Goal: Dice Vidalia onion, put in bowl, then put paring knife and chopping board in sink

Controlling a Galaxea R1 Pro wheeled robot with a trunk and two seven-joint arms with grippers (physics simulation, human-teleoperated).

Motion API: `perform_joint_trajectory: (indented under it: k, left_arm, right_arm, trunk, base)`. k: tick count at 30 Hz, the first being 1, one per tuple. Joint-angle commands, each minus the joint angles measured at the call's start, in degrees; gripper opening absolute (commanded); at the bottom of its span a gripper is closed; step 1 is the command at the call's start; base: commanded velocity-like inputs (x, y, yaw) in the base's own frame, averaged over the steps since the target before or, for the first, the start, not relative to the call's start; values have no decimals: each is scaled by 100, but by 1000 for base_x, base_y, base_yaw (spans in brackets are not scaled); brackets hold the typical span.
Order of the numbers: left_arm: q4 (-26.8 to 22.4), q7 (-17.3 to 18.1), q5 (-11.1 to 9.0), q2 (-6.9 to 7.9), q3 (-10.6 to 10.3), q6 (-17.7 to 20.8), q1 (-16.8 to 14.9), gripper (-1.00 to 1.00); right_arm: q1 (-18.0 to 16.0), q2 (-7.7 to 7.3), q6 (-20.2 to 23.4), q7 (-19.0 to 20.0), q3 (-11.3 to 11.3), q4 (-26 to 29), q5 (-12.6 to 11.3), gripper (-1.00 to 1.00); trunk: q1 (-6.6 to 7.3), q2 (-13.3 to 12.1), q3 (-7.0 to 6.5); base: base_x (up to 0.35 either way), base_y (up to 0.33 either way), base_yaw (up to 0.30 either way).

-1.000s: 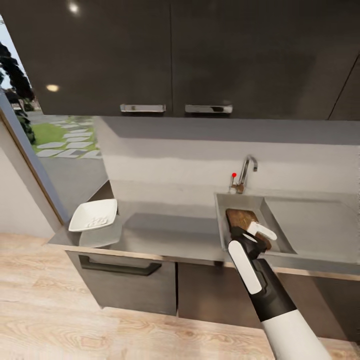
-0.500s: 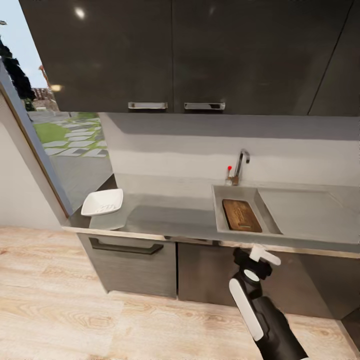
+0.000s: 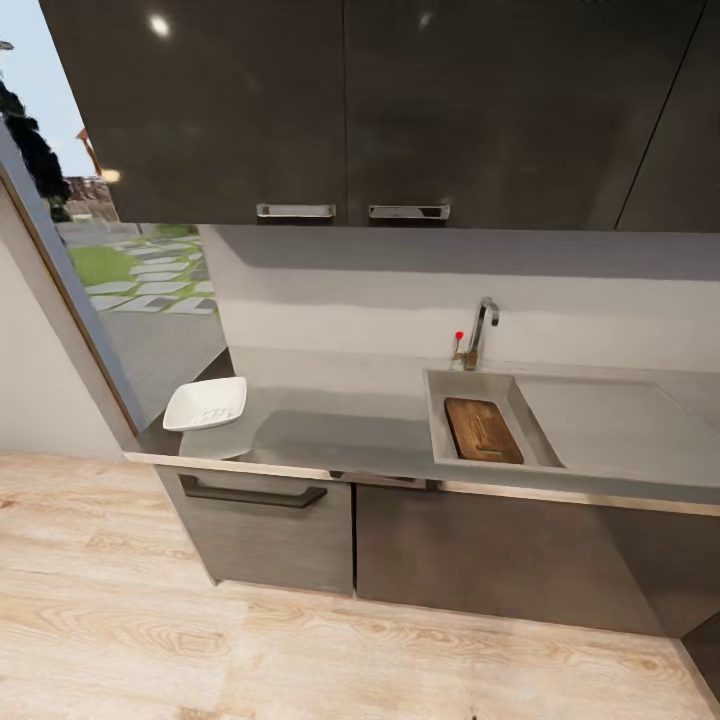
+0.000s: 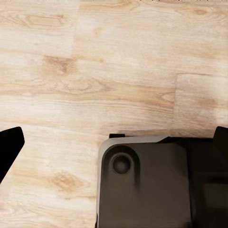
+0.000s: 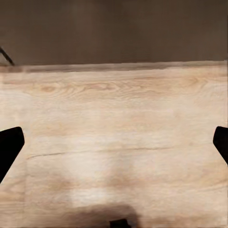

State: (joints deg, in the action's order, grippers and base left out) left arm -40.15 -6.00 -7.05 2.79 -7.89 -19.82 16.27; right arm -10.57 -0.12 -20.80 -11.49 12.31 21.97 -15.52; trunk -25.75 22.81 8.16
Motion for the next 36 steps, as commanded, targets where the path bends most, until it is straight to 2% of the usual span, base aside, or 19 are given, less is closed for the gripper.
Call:
perform_joint_trajectory:
  k: [1, 4, 6, 8, 14, 16, 18, 19, 21, 23, 28, 32, 36]
  left_arm:
    - [-12, -50, -59, 11, -47, -13, -1, 100]
    - [-31, -56, -66, 11, -42, -13, -1, 100]
    - [-39, -58, -67, 11, -39, -13, -1, 100]
    - [-48, -58, -68, 11, -38, -13, -1, 100]
    - [-61, -60, -68, 11, -37, -13, -1, 100]
    - [-61, -61, -68, 11, -37, -13, -1, 100]
    - [-57, -62, -68, 11, -37, -13, -2, 100]
    - [-17, -65, -68, 11, -37, -13, -2, 100]
    - [27, -67, -73, 17, -34, -12, -3, 100]
    - [152, -74, -85, 122, -30, -4, -2, 100]
    - [453, -97, -109, 253, -29, 17, -1, 100]
    - [1185, -102, -112, 380, 6, 22, -1, 100]
    - [1992, -103, -117, 366, 60, 22, -1, 100]
  right_arm:
    - [-7, 28, -325, 277, 57, -599, 11, 100]
    - [-7, 183, -795, 747, 56, -1543, 50, 100]
    - [13, 248, -952, 930, 54, -1891, 60, 100]
    - [318, 271, -1023, 1073, 53, -2055, 64, 100]
    - [1698, 281, -1063, 1319, 52, -2130, 65, 100]
    - [1953, 255, -1077, 1348, 19, -2111, 26, 100]
    - [2026, 241, -1083, 1334, -55, -2090, -54, 100]
    - [2075, 107, -1051, 1308, -139, -1564, -192, 100]
    - [2077, 69, -1056, 1307, -147, -1519, -220, 100]
    - [2077, 50, -1057, 1297, -149, -1507, -230, 100]
    - [2077, 39, -1046, 1166, -162, -1503, -237, 100]
    - [2077, 41, -1047, 736, -165, -1502, -304, 100]
    - [2077, 43, -1048, 645, -159, -1507, -325, 100]
  trunk:
    - [-4, 11, 9]
    - [-4, 11, 9]
    - [-4, 11, 9]
    - [-4, 11, 9]
    - [-4, 11, 9]
    - [-4, 11, 9]
    - [-4, 11, 9]
    - [-4, 11, 9]
    - [-4, 11, 9]
    - [-4, 11, 9]
    - [-4, 11, 9]
    - [-4, 11, 9]
    - [-4, 11, 9]
  base:
    - [0, 0, 0]
    - [0, 0, 0]
    - [0, 0, 0]
    - [0, 0, 0]
    - [0, 0, 0]
    - [0, 0, 0]
    - [0, 0, 0]
    - [0, 0, 0]
    - [0, 0, 0]
    - [0, 0, 0]
    - [0, 0, 0]
    - [0, 0, 0]
    - [0, 0, 0]
